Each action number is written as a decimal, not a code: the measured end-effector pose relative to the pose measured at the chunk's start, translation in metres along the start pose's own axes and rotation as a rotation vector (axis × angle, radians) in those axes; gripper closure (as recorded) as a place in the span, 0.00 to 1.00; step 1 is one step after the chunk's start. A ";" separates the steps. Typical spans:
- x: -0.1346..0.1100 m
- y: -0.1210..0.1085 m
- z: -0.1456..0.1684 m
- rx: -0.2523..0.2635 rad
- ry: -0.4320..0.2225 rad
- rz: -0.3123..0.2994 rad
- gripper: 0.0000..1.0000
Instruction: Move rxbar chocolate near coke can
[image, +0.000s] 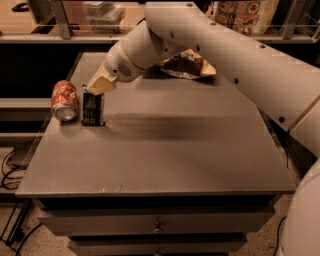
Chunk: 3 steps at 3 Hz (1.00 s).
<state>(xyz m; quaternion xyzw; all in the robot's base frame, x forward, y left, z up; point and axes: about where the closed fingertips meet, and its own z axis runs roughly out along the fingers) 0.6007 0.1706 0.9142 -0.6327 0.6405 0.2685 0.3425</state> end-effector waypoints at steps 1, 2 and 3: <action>0.016 -0.011 0.010 0.036 0.061 0.017 0.16; 0.027 -0.017 0.018 0.014 0.070 0.039 0.00; 0.028 -0.017 0.019 0.013 0.070 0.040 0.00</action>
Offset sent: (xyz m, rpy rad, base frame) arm 0.0299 -0.0082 -0.0452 -0.0597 0.0770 -0.0366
